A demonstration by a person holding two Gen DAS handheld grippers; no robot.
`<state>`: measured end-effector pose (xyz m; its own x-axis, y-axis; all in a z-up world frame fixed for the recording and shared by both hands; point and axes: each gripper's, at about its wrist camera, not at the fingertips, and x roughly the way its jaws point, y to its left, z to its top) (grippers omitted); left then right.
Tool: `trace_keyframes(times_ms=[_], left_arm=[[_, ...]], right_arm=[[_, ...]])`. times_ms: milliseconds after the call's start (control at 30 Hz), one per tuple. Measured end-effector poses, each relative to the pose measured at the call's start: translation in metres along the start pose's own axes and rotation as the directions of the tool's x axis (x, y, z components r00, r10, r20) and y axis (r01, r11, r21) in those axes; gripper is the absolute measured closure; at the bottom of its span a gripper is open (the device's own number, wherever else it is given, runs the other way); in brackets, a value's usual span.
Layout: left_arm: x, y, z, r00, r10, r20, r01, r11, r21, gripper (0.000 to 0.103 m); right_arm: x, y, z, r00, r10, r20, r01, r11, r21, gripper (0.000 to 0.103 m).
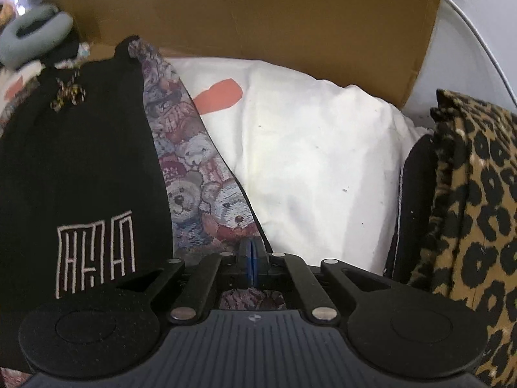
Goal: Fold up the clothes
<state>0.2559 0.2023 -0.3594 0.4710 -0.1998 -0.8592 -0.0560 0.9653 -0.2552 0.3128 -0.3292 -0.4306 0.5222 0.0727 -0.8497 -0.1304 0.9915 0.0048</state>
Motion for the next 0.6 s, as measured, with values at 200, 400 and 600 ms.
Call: trace_keyframes(times_ms=[200,400,600], left_arm=[[-0.050,0.033,-0.004,0.996,0.072,0.054,-0.071,0.997,-0.014,0.073],[-0.090,0.073,-0.001,0.984,0.134,0.120,-0.128,0.990,-0.059,0.072],[-0.107,0.102,-0.015,0.966,0.182,0.182,-0.179,0.983,-0.034,0.054]], right_arm=[[-0.002,0.009,0.007,0.998,-0.051,-0.036,0.050,0.999,-0.020,0.099],[-0.034,0.027,0.027,0.999,-0.001,-0.034,-0.001,0.998,-0.068,0.098],[-0.074,0.053,0.055,0.999,0.045,-0.021,-0.048,0.987,-0.153,0.077]])
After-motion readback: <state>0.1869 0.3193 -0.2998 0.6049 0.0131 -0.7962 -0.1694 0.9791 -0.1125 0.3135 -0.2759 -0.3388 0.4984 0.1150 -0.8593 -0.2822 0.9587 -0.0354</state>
